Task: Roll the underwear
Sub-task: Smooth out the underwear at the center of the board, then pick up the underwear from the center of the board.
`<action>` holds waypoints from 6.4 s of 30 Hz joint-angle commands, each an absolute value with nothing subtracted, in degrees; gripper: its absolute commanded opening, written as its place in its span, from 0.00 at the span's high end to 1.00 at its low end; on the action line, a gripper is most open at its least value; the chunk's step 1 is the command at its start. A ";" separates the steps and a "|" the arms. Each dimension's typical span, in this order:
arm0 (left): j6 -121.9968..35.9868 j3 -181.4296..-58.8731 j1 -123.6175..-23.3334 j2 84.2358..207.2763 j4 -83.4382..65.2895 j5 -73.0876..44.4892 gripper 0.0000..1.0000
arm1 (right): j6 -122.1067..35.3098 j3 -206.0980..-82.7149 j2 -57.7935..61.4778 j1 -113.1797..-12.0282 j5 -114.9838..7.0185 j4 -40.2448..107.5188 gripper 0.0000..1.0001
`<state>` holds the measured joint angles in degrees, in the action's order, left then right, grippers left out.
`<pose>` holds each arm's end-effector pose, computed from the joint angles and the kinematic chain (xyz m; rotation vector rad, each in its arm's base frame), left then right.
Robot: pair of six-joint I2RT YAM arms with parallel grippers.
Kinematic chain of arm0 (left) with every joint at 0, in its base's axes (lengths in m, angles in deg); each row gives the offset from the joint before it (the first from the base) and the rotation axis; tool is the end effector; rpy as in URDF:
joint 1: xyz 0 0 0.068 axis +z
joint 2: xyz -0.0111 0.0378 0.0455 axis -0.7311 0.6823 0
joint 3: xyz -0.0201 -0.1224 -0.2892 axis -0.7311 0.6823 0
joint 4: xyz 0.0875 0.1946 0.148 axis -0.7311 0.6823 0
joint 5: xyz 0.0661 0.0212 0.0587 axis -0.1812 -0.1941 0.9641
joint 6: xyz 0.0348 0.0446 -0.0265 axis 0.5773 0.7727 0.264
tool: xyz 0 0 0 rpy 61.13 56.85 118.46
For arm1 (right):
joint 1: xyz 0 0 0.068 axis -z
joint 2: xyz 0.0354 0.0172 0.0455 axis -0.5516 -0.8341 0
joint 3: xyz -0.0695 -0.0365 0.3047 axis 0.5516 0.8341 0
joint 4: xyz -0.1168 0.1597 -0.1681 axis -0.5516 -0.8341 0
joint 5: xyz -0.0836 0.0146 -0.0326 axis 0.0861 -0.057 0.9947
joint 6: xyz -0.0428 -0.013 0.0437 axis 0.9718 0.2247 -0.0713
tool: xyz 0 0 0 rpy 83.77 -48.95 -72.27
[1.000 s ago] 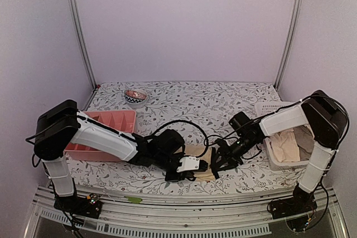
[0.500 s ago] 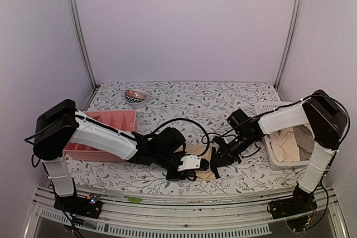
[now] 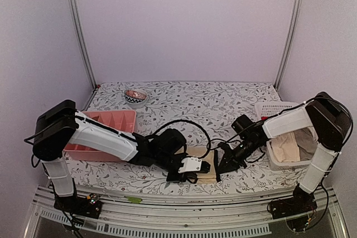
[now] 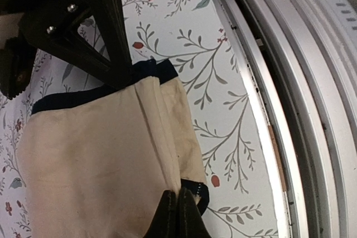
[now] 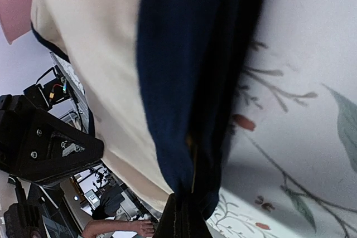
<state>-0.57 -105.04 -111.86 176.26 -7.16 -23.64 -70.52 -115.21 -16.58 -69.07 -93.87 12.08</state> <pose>0.1517 -0.3575 0.1756 1.9244 1.5465 -0.6369 0.2169 0.1983 0.1555 0.1888 -2.6329 -1.1480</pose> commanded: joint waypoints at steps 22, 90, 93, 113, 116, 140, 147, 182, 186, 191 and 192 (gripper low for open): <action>-6.39 -102.62 -93.03 162.57 6.63 -43.66 0.64 | -63.48 -120.22 -13.08 -68.78 -88.27 6.08 0.74; 12.71 -108.89 -87.68 180.76 13.37 -12.40 0.65 | -51.02 -138.92 -34.08 -74.40 -84.32 6.90 0.80; 12.62 -113.85 -84.85 186.90 13.38 -8.30 0.67 | -52.37 -142.36 -36.68 -72.59 -83.01 6.56 0.80; 15.66 -108.35 -84.76 162.57 11.83 -38.98 0.54 | -43.18 -128.43 -9.22 -73.66 -78.65 17.70 0.56; 13.84 -104.50 -89.38 160.80 7.88 -39.41 0.54 | -39.52 -124.90 -4.07 -74.75 -77.14 20.83 0.55; 13.89 -93.65 -102.54 170.06 -11.35 -29.08 0.61 | -14.71 -106.89 -5.51 -92.59 -55.32 40.19 0.51; 13.55 -95.40 -103.14 172.62 -12.51 -26.34 0.63 | -17.34 -105.35 -2.44 -92.59 -53.59 40.04 0.51; 23.56 -112.84 -98.00 175.56 22.96 -46.86 1.00 | -45.95 -112.34 0.04 -80.27 -66.18 38.70 0.77; 24.55 -116.16 -96.28 177.71 26.40 -48.22 1.00 | -53.45 -114.89 -3.44 -76.59 -72.45 39.43 0.78; 24.39 -120.50 -94.29 181.15 28.35 -48.32 1.00 | -58.98 -117.08 -6.60 -72.50 -79.50 40.65 0.78; 24.27 -121.44 -93.81 181.96 29.06 -48.43 1.00 | -59.42 -117.62 -7.09 -72.12 -80.48 40.57 0.78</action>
